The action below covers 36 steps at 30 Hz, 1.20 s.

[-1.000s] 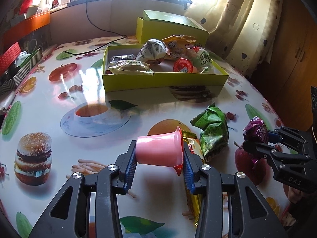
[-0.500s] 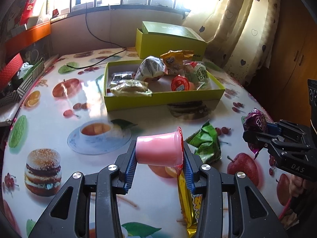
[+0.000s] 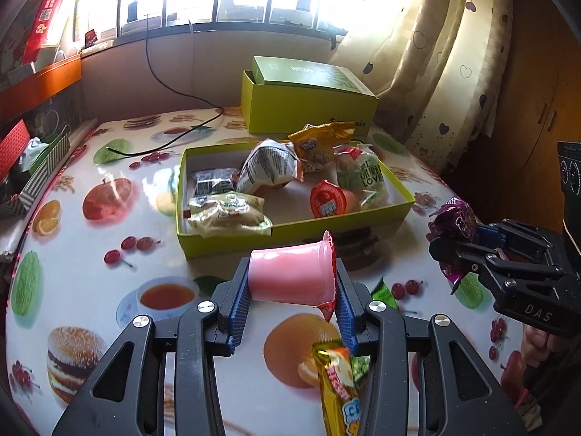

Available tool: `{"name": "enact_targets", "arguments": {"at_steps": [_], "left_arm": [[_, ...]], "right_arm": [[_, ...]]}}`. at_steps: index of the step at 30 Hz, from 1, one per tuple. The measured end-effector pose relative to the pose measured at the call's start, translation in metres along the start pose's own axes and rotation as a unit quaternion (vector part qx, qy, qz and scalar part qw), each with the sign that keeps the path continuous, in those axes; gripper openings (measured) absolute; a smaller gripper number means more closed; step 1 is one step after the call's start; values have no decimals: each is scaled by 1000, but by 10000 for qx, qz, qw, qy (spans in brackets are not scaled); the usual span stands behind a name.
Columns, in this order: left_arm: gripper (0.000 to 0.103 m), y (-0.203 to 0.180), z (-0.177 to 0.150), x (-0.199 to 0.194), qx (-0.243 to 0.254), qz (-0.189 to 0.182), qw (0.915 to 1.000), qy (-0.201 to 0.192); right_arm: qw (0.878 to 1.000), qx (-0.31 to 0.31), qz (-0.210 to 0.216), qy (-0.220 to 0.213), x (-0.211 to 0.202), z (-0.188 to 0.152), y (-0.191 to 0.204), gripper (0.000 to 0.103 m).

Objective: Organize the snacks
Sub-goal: 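Lift pink cup with left gripper and purple bag with right, carry toward tray, then open left gripper dropping pink cup into tray while right gripper releases purple bag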

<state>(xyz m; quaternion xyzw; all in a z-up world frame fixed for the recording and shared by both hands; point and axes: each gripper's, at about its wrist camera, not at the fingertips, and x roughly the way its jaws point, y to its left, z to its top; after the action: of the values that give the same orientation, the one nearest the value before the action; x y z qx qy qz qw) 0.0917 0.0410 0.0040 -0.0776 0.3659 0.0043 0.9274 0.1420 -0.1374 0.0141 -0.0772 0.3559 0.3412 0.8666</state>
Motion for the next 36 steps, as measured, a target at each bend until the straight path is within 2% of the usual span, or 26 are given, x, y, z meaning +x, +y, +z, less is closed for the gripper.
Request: {"name": "enact_targets", "arguments": {"at_steps": [24, 36], "left_arm": [[43, 27, 47, 45, -71, 236, 9997, 27], [43, 51, 76, 68, -294, 397, 9987, -77]], "right_arm": [[9998, -146, 54, 91, 62, 53, -6, 34], [9998, -141, -31, 135, 100, 80, -12, 34]]}}
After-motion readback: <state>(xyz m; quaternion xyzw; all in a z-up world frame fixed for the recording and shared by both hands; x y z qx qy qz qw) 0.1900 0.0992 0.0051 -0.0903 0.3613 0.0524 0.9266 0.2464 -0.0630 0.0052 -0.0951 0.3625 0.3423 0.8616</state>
